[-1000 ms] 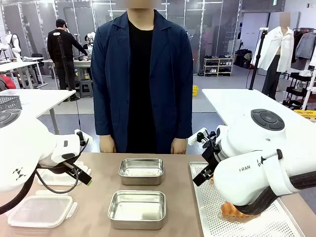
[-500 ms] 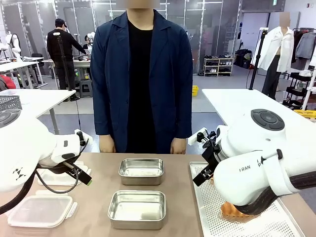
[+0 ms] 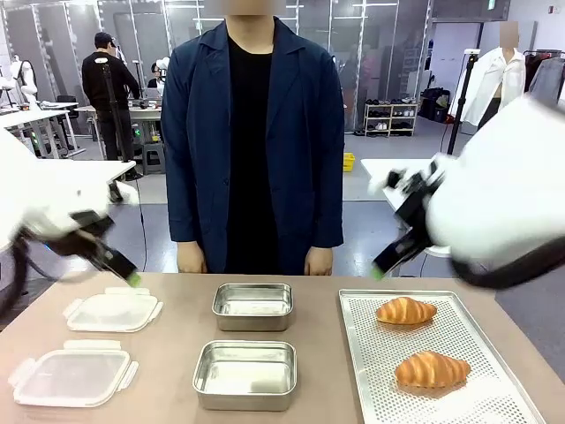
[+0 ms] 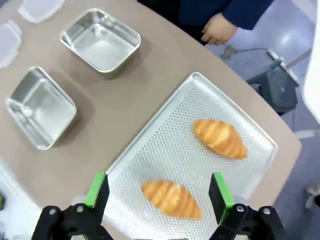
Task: Place the bread into the airtight container.
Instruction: Pick up a Butter Roll and place it into an empty Airtight Container.
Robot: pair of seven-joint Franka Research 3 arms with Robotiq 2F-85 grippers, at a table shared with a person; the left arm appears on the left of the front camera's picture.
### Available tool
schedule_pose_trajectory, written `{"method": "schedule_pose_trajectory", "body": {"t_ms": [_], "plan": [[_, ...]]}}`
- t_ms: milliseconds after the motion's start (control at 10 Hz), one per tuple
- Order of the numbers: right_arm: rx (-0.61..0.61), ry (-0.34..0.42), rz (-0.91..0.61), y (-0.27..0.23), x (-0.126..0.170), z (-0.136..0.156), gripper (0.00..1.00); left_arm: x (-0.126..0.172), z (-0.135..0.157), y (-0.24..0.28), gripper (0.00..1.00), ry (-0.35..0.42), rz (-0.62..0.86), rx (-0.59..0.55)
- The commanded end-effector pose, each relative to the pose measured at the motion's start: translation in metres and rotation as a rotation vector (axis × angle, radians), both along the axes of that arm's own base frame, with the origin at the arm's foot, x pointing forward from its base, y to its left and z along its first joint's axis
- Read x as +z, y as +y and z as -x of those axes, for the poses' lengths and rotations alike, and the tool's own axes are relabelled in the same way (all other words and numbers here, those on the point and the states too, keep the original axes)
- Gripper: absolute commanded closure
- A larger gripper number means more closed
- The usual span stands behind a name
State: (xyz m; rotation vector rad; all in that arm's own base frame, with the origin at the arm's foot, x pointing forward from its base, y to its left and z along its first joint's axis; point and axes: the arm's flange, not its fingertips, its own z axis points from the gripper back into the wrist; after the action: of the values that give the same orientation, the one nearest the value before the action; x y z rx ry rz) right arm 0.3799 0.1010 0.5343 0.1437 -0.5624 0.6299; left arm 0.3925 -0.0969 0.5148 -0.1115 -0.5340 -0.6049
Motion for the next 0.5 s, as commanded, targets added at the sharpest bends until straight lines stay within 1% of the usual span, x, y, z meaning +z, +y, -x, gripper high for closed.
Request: {"method": "schedule_pose_trajectory", "body": {"t_ms": [0,100,200,300,400], "plan": [[0.014,0.026,0.006,-0.049,0.069,0.009,0.0,0.084,0.024,0.041,0.0,0.043,0.042,-0.034],[0.01,0.036,0.013,-0.076,0.1,0.03,0.0,0.126,0.05,0.061,0.0,0.034,0.055,-0.015],[-0.013,0.023,0.01,-0.102,0.123,0.055,0.0,0.159,0.077,0.08,0.0,-0.006,0.058,0.005],[-0.031,-0.003,-0.012,-0.128,0.139,0.082,0.0,0.182,0.105,0.097,0.0,-0.016,0.076,0.018],[-0.03,-0.042,-0.018,-0.151,0.151,0.115,0.0,0.2,0.138,0.11,0.0,-0.042,0.09,0.012]]}}
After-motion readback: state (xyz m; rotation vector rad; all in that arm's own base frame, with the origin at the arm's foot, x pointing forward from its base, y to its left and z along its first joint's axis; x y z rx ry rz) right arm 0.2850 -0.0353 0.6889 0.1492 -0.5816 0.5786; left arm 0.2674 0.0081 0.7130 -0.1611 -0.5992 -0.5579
